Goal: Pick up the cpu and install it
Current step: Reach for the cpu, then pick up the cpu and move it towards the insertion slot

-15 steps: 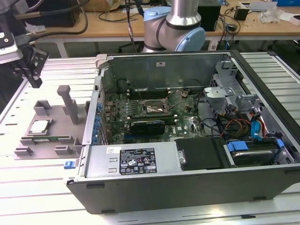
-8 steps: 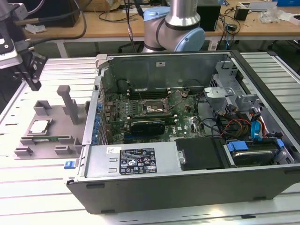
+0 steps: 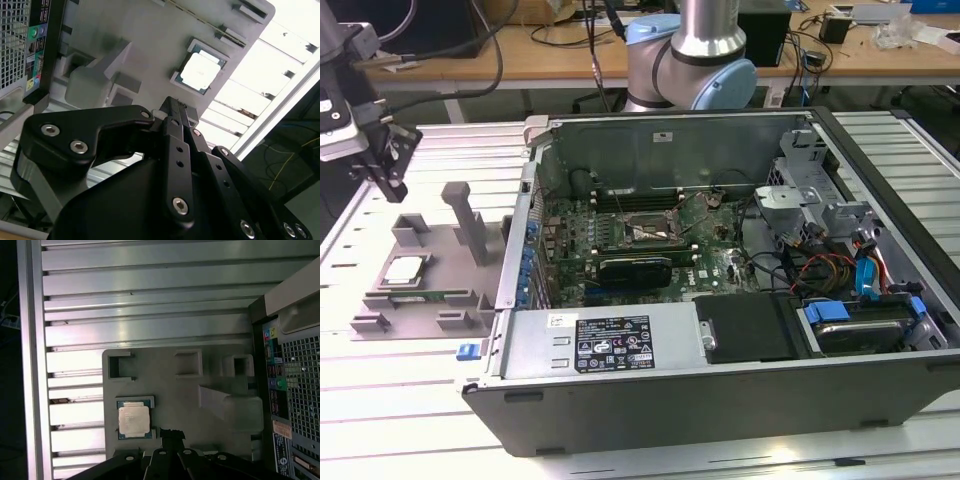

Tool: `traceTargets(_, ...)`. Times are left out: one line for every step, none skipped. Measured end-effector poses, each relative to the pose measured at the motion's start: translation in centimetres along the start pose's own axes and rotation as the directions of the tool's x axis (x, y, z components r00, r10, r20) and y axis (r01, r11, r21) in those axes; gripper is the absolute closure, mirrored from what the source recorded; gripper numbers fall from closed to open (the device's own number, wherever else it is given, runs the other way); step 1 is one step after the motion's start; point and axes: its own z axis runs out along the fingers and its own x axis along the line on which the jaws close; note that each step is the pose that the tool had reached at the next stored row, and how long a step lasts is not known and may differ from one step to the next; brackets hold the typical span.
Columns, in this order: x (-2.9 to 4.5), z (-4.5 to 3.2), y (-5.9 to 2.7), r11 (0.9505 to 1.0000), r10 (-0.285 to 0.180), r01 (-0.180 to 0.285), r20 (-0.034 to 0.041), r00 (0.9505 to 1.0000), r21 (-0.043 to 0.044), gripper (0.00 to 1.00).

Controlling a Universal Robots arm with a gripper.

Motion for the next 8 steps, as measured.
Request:
traceTargets(0.00, 0.00, 0.00, 1.0000, 0.000, 0.000, -0.0001, 1.0000, 0.0001, 0.89)
traceTargets(0.01, 0.03, 0.01, 1.0000, 0.000, 0.000, -0.0001, 1.0000, 0.0001, 0.89)
traceTargets(0.01, 0.05, 0.00, 1.0000, 0.000, 0.000, 0.0000, 1.0000, 0.0000, 0.89)
traceTargets(0.01, 0.06, 0.01, 1.0000, 0.000, 0.000, 0.0000, 1.0000, 0.0000, 0.89)
traceTargets(0.01, 0.07, 0.00, 1.0000, 0.000, 0.000, 0.0000, 1.0000, 0.0000, 0.89)
traceTargets(0.01, 0.07, 0.00, 1.0000, 0.000, 0.000, 0.0000, 1.0000, 0.0001, 0.89)
traceTargets(0.01, 0.08, 0.00, 1.0000, 0.000, 0.000, 0.0000, 1.0000, 0.0000, 0.89)
traceTargets(0.01, 0.09, 0.00, 1.0000, 0.000, 0.000, 0.0000, 1.0000, 0.0001, 0.89)
